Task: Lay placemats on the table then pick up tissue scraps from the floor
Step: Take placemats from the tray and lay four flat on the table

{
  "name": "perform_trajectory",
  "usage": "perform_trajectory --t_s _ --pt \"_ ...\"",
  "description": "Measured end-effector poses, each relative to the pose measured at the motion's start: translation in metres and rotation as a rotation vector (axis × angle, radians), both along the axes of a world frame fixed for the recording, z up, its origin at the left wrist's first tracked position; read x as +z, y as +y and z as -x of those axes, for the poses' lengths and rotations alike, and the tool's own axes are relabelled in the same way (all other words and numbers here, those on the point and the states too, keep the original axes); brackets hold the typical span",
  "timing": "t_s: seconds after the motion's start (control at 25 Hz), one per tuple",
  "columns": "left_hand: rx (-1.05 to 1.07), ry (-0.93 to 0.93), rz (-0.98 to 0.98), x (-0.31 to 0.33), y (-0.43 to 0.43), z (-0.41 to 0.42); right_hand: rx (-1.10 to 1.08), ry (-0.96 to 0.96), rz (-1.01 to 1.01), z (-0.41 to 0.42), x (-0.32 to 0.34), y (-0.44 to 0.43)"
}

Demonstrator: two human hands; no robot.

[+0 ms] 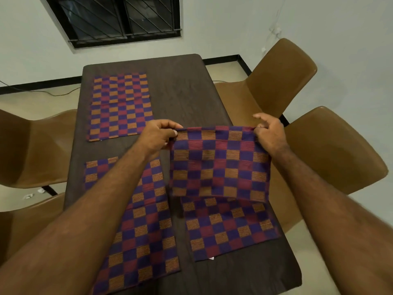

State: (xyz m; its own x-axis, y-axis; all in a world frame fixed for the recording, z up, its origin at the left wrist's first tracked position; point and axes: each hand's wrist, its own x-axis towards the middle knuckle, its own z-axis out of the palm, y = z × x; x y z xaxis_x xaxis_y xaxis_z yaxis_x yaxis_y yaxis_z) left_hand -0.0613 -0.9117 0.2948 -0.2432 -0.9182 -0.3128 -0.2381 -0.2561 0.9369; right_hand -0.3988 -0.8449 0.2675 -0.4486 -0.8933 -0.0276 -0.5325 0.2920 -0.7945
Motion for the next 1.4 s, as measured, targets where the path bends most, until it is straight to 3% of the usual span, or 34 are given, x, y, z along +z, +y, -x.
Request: perform_trajectory --t_s 0.28,0.48,0.6,0.8,1.0,1.4 --pt "0.053 -0.127 -0.096 -0.089 -0.003 0.011 0.069 0.149 -0.268 0.001 -0.053 -0.013" --pt "-0.044 -0.713 0.237 -0.158 0.009 0.006 0.226 0.351 -0.203 -0.021 -0.108 0.011" --pt "-0.190 -0.688 0.447 -0.175 0.042 0.005 0.452 0.455 -0.255 -0.035 -0.128 0.046" --pt "-0.726 -0.801 0.689 -0.194 0.095 0.009 0.692 0.526 -0.308 -0.052 -0.141 0.091" --pt "-0.886 -0.973 0.842 -0.188 0.096 0.018 0.684 0.607 -0.297 -0.059 -0.142 0.100" --pt "-0.958 -1.023 0.924 -0.187 0.100 0.026 0.668 0.711 -0.330 -0.070 -0.141 0.101"
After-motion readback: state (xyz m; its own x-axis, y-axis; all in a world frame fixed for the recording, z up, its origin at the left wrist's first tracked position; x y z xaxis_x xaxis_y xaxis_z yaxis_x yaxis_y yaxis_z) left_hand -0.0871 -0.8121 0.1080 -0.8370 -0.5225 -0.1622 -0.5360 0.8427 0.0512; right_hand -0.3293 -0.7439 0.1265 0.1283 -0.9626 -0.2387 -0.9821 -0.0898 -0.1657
